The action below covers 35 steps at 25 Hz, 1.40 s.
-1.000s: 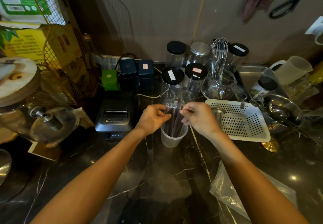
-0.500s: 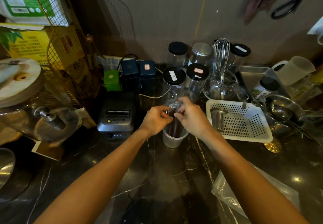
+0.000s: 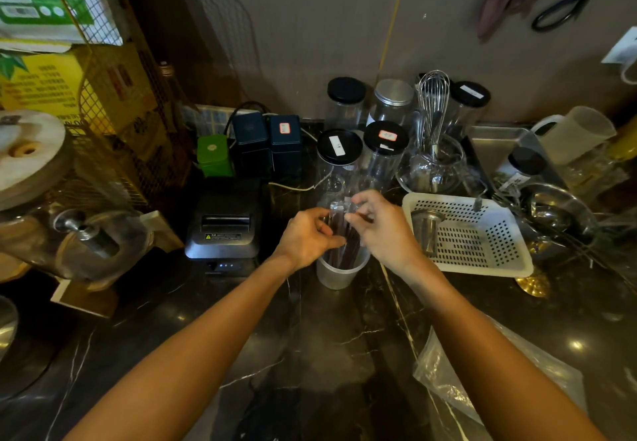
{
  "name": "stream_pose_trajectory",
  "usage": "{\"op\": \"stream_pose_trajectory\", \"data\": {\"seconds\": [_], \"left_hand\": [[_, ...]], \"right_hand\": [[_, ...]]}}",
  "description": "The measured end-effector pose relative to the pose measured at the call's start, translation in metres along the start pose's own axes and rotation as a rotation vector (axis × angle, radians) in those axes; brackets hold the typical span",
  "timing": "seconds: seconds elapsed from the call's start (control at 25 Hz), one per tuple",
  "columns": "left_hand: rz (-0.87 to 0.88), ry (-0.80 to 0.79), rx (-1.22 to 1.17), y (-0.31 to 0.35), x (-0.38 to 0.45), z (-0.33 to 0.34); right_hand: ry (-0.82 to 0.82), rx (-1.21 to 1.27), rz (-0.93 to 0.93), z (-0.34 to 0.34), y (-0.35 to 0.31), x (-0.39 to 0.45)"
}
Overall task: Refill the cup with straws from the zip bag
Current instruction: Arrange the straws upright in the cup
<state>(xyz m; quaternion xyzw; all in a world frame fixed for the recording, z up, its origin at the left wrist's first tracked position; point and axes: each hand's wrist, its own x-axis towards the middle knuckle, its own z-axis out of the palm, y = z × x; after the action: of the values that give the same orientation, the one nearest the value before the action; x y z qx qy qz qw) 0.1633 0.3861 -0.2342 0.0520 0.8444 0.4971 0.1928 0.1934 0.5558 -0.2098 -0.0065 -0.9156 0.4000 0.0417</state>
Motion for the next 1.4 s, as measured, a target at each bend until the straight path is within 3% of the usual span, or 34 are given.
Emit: {"op": "stream_pose_trajectory", "data": {"seconds": [0.2, 0.36, 0.64, 0.88, 1.2, 1.4], "left_hand": [[0.025, 0.022, -0.006, -0.001, 0.001, 0.001], [0.076, 0.097, 0.086, -0.005, 0.006, 0.007], [0.179, 0.060, 0.173, -0.005, 0.012, -0.008], [0.206, -0.100, 0.285, -0.003, 0.018, -0.011], [0.163, -0.011, 0.168, -0.019, 0.017, -0.011], [0.189, 0.029, 0.103, -0.006, 0.019, -0.005]], "right_hand": [[0.136, -0.042, 0.115, -0.007, 0.014, -0.007], [0.063, -0.053, 0.298, 0.002, 0.028, -0.008], [-0.053, 0.044, 0.120, -0.005, 0.032, 0.000], [-0.213, -0.098, 0.134, -0.008, 0.032, 0.009], [-0.248, 0.170, 0.234, -0.010, 0.034, -0.003], [-0.094, 0.134, 0.172, 0.003, 0.034, 0.008]]}}
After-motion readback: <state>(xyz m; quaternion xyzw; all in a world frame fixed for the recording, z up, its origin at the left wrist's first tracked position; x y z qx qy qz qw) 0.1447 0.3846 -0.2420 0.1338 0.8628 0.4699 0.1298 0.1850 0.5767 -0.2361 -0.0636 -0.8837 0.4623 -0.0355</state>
